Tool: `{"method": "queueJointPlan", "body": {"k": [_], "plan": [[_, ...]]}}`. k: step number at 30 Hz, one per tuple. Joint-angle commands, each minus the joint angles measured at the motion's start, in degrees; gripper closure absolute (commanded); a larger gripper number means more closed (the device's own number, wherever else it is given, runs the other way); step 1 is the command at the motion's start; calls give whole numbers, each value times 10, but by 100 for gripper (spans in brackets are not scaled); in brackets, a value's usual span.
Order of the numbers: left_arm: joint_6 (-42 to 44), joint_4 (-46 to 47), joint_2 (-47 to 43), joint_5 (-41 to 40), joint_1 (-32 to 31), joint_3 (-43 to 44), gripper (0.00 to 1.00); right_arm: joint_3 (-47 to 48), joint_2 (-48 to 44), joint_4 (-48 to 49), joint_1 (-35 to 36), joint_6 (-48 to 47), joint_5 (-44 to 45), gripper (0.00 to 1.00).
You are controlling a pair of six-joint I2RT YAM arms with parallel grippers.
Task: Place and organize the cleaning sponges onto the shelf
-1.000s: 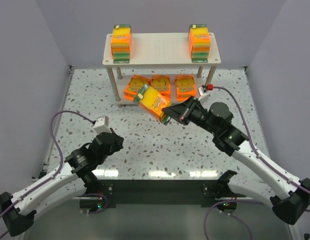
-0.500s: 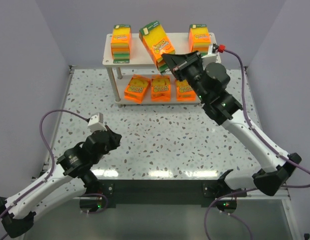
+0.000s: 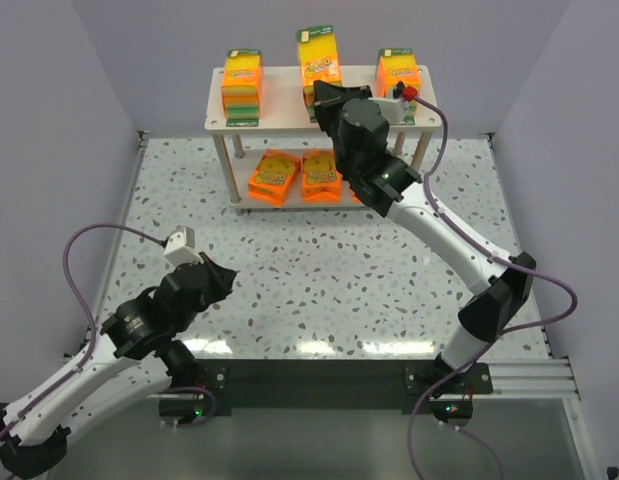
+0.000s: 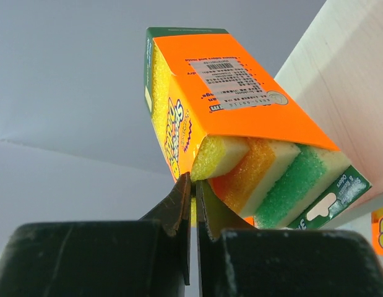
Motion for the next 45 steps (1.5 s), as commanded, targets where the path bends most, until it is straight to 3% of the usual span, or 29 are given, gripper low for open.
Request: {"method": "queueJointPlan", "body": {"k": [1,8,17,18,19,25,27,31,35,38,41,45], "plan": [[-14,-23,-11,-15,4,22,100,48,21,0,1,14,101,100],[-24,-41,-29,-24,4,24,100,91,77,-37,2,36,121,100],[-37,-60,-51,-32,5,16,100,92,85,-48,1,55,135,100],[-37,-60,-53,-33,5,15,100,92,85,-49,1,55,134,97],[-38,-60,-54,-34,4,14,100,93,84,-50,0,58,134,84],[-40,-62,-55,-35,4,15,100,87,83,-22,-5,42,107,42],[-42,-62,-56,-35,5,14,100,86,81,-7,-6,34,96,31],[-39,-52,-56,-32,5,13,100,61,54,44,-6,-4,60,23],[11,1,-50,-18,5,8,100,-72,-41,141,-5,-52,-12,23],[62,73,-27,-9,5,-10,99,-186,-140,143,-6,-83,-97,23],[107,150,24,-16,4,-28,86,-290,-228,117,-6,-130,-193,22],[184,255,123,-32,6,-34,62,-379,-304,0,-5,-176,-293,21]]}}
